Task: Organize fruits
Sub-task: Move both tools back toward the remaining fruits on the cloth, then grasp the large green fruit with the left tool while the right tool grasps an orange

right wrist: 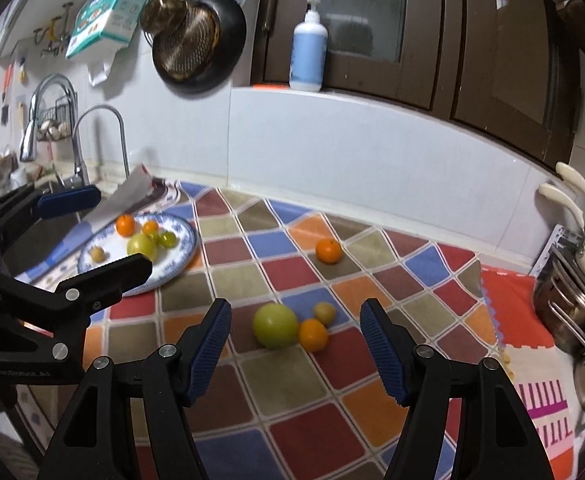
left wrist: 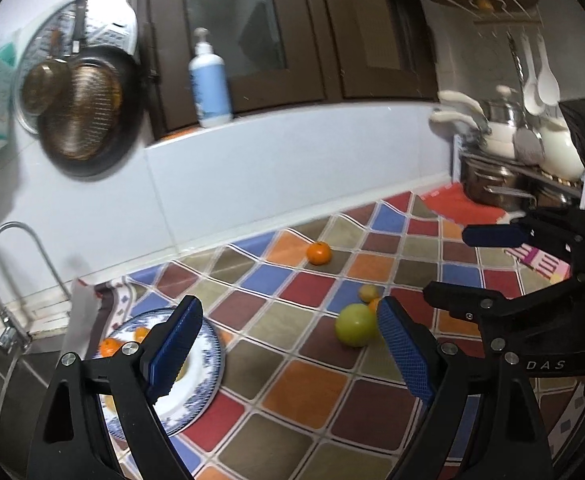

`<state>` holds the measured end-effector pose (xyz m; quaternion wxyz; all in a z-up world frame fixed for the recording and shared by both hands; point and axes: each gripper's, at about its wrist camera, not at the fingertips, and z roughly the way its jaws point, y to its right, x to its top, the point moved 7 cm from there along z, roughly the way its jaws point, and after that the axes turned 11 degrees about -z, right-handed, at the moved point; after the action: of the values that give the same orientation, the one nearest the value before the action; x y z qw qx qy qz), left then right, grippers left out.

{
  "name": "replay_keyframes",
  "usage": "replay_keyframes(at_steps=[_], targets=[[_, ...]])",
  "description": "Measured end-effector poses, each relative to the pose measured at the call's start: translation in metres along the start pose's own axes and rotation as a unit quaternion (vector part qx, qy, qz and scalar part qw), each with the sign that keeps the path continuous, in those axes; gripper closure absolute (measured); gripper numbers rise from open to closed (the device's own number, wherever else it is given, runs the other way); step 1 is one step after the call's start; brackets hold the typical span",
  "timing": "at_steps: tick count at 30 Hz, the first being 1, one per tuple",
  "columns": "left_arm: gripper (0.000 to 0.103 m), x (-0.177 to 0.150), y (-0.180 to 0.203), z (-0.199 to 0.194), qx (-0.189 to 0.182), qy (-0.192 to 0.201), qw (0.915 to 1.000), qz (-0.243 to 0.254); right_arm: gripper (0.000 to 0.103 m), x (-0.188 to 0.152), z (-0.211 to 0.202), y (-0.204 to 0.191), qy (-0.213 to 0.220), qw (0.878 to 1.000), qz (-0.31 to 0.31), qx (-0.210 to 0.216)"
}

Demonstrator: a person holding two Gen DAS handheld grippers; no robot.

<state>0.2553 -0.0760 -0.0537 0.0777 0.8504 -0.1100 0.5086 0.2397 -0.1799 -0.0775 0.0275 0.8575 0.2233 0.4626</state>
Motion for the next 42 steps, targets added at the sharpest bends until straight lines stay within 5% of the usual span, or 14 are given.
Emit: replay_keyframes(at_steps=[15, 29, 38, 42], targets=[[0.014, -0.042, 0.032, 0.085, -0.035, -0.096, 0.9927, 0.063, 0.04, -0.042, 0.077, 0.016, -0.069, 0.995, -0.032, 0.068], [0.017, -0.061, 0.038, 0.134, -0.053, -0.148, 0.985, 0.07, 0.047, -0.059, 0.13, 0.017, -0.109, 0.987, -0.04, 0.113], [0.031, -0.065, 0.044, 0.153, -0.076, -0.169, 0.9808, 0.062, 0.056, -0.057, 0.145, 0.024, -0.11, 0.985, -0.032, 0.131], [0.038, -0.066, 0.048, 0.158, -0.086, -0.18, 0.978, 0.06, 0.069, -0.058, 0.149, 0.025, -0.112, 0.982, -0.015, 0.148]])
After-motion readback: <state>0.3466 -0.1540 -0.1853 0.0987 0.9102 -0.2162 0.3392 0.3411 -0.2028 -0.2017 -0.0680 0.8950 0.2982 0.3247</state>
